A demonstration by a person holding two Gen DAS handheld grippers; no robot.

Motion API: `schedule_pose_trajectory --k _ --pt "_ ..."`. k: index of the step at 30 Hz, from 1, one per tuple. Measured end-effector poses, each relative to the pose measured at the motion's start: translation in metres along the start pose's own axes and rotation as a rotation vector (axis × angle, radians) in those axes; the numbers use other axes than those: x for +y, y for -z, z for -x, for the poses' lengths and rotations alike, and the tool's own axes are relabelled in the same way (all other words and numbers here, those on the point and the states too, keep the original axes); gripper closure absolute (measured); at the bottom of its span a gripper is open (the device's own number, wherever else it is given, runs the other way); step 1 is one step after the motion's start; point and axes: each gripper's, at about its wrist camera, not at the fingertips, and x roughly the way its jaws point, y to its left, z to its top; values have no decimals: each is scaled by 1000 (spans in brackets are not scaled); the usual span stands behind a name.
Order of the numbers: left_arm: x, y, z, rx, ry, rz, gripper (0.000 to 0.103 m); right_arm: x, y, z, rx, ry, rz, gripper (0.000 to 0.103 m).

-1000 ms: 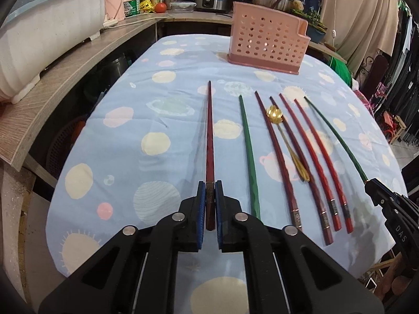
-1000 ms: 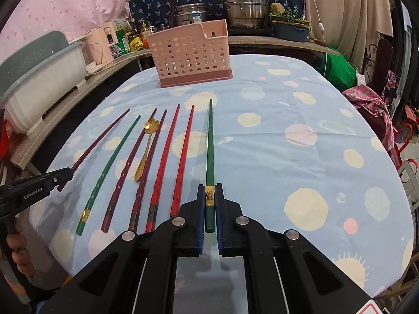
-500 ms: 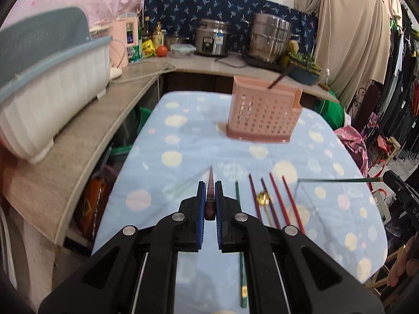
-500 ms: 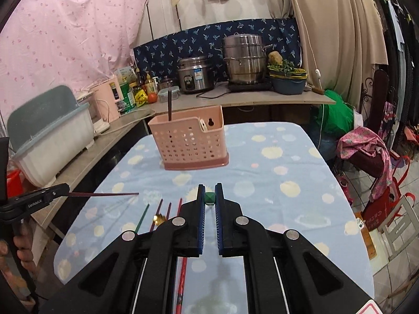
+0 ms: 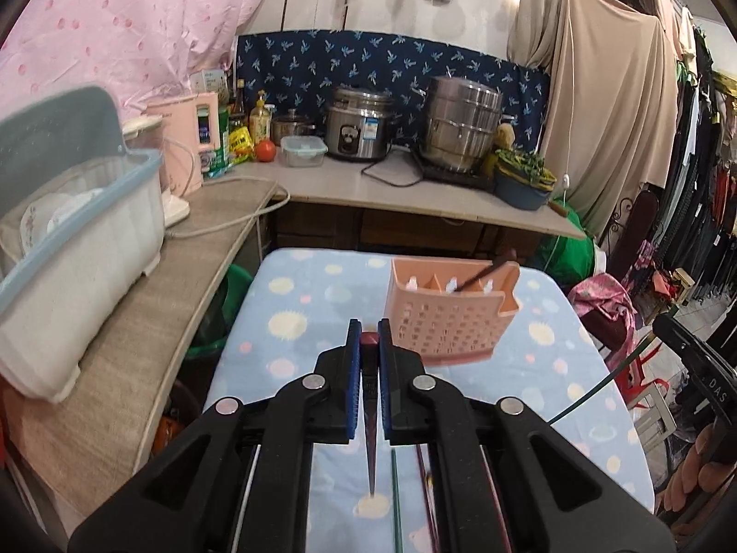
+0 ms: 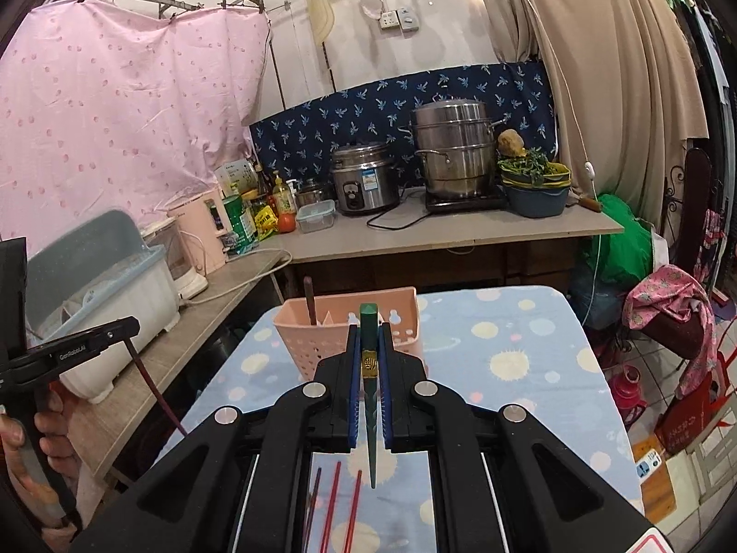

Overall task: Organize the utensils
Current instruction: 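Lift both held chopsticks and carry them over the pink basket, then open both tools to drop the chopsticks into the pink basket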

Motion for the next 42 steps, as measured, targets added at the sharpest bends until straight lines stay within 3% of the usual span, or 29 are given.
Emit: schedule_pose_trajectory --k 10,18,23,31,33,35,36,42 --pt "-19 -94 5 -192 7 7 96 4 -79 -29 -145 -45 -40 96" --pt "-41 -147 -5 -359 44 20 96 8 -112 -69 -188 -47 -62 96" --pt "-48 -148 -51 -305 17 8 96 7 -105 -101 -148 -44 -66 96" --pt "-45 -104 -126 -153 -7 -9 96 4 -71 -142 -34 -43 -44 95" --pt "-43 -95 -134 -144 -14 5 95 3 -65 -147 -22 -35 -41 88" --pt "-39 -92 -137 -140 -29 17 69 3 -62 -146 -22 -29 -35 76" --pt "-38 -91 -135 -144 -33 19 65 3 -61 -143 -32 -24 -32 69" --pt "-27 -88 -120 -131 -61 30 58 0 -62 -115 -73 -19 -37 58"
